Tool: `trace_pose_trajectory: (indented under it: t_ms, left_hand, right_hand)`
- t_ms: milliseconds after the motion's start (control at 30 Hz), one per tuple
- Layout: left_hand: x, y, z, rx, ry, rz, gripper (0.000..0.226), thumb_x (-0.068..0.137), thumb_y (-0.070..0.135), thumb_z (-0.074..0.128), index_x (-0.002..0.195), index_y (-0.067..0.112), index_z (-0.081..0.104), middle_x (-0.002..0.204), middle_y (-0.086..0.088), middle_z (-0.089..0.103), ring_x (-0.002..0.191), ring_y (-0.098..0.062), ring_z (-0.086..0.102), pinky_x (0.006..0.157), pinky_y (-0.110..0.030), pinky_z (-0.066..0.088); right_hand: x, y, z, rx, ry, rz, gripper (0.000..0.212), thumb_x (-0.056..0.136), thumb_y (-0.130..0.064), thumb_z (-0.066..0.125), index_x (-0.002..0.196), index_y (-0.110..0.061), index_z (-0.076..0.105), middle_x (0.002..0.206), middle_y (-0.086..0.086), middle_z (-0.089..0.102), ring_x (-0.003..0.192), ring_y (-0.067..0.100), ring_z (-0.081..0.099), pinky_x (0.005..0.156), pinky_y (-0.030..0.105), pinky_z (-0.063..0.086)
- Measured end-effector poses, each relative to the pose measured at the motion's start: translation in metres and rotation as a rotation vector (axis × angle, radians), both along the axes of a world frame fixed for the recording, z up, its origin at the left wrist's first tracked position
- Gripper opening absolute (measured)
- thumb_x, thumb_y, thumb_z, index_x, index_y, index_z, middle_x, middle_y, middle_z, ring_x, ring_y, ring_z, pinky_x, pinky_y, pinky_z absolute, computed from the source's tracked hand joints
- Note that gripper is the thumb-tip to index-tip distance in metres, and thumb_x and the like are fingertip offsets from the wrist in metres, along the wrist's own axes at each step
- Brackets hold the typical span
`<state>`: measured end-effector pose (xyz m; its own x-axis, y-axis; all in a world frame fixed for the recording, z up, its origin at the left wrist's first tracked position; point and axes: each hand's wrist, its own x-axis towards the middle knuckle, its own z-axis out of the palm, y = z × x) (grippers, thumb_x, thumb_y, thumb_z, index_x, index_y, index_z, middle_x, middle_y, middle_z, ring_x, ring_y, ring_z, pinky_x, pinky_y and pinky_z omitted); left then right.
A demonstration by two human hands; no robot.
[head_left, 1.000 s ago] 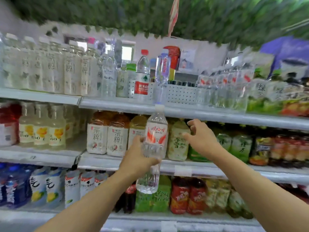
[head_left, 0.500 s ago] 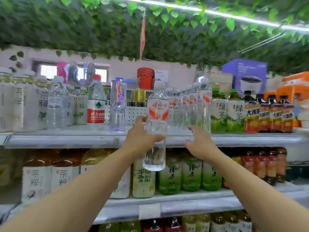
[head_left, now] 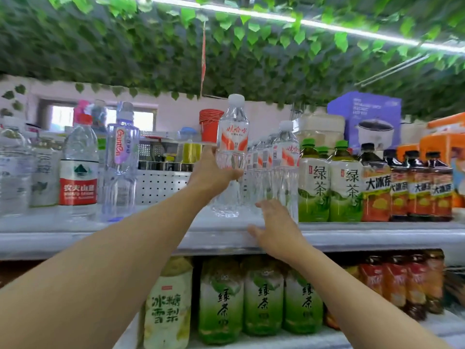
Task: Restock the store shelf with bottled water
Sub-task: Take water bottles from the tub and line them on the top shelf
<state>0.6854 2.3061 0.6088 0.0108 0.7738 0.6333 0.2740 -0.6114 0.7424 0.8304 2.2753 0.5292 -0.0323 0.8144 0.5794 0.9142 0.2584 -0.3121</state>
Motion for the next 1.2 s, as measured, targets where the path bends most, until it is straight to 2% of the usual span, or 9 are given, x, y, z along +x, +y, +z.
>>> trace_pose_trajectory:
  t_ms: [167,267,467,600,667,767,800,967,1200]
  left_hand:
    - [0.016,0.038,-0.010,-0.050,0.014,0.037,0.066,0.075,0.022,0.078,0.127,0.018,0.038,0.121,-0.004,0.059,0.109,-0.024,0.056,0.096,-0.041,0.044]
    - [0.021,0.051,-0.017,-0.082,0.021,0.040,0.068,0.075,0.026,0.078,0.129,0.019,0.036,0.125,-0.006,0.058,0.110,-0.027,0.056,0.098,-0.047,0.045]
    - [0.017,0.057,-0.023,-0.072,0.028,0.005,0.069,0.075,0.029,0.077,0.129,0.019,0.036,0.124,-0.004,0.057,0.096,-0.019,0.053,0.092,-0.043,0.048]
    - [0.013,0.057,-0.023,-0.111,0.055,-0.058,0.075,0.072,0.014,0.079,0.131,0.018,0.032,0.125,-0.006,0.055,0.109,-0.025,0.053,0.098,-0.045,0.044]
    - [0.011,0.061,-0.025,-0.185,0.084,-0.081,0.079,0.070,0.006,0.079,0.132,0.017,0.032,0.124,-0.007,0.054,0.115,-0.028,0.052,0.097,-0.047,0.044]
    - [0.010,0.070,-0.026,-0.270,0.134,-0.087,0.072,0.069,0.007,0.080,0.126,0.016,0.036,0.120,-0.008,0.056,0.110,-0.028,0.053,0.078,-0.039,0.046]
    - [0.010,0.074,-0.026,-0.280,0.145,-0.092,0.072,0.070,0.007,0.080,0.126,0.016,0.036,0.120,-0.008,0.056,0.110,-0.028,0.053,0.076,-0.039,0.045]
    - [0.015,0.099,-0.020,-0.319,0.210,-0.077,0.073,0.072,0.007,0.078,0.129,0.014,0.033,0.127,-0.010,0.052,0.113,-0.032,0.053,0.081,-0.043,0.049]
    - [0.029,0.137,-0.007,-0.352,0.319,-0.024,0.074,0.071,0.004,0.078,0.131,0.011,0.035,0.123,-0.007,0.050,0.115,-0.033,0.052,0.074,-0.041,0.052]
  right_hand:
    - [0.005,0.012,-0.007,-0.004,-0.022,0.048,0.056,0.095,-0.037,0.052,0.143,-0.018,0.031,0.147,0.000,0.028,0.137,0.017,0.023,0.112,0.032,0.023]
    - [0.003,0.017,-0.015,0.038,-0.083,0.033,0.051,0.096,-0.038,0.048,0.142,-0.018,0.034,0.147,-0.001,0.030,0.136,0.017,0.025,0.111,0.031,0.023]
    - [0.001,0.023,-0.032,0.173,-0.211,-0.003,0.041,0.098,-0.041,0.037,0.132,-0.019,0.045,0.135,-0.003,0.045,0.126,0.015,0.035,0.108,0.029,0.021]
    - [-0.001,0.026,-0.043,0.272,-0.179,0.012,0.060,0.087,-0.050,0.020,0.123,-0.017,0.054,0.122,-0.002,0.054,0.119,0.017,0.043,0.108,0.033,0.026]
    - [0.001,0.030,-0.047,0.289,-0.184,-0.008,0.056,0.087,-0.051,0.023,0.120,-0.018,0.055,0.119,-0.002,0.055,0.116,0.017,0.044,0.105,0.032,0.027]
    - [0.001,0.035,-0.050,0.349,-0.161,-0.014,0.046,0.089,-0.051,0.032,0.110,-0.019,0.057,0.109,-0.005,0.057,0.105,0.015,0.048,0.097,0.033,0.034]
    - [0.001,0.037,-0.051,0.370,-0.151,-0.016,0.043,0.089,-0.051,0.034,0.107,-0.020,0.057,0.106,-0.006,0.056,0.101,0.013,0.048,0.094,0.032,0.036]
    - [0.001,0.045,-0.054,0.497,-0.142,-0.035,0.034,0.088,-0.050,0.041,0.095,-0.022,0.058,0.093,-0.008,0.059,0.088,0.011,0.051,0.082,0.023,0.030]
    - [0.002,0.051,-0.053,0.577,-0.201,-0.061,0.033,0.086,-0.049,0.045,0.090,-0.022,0.061,0.088,-0.007,0.064,0.082,0.012,0.056,0.077,0.025,0.034]
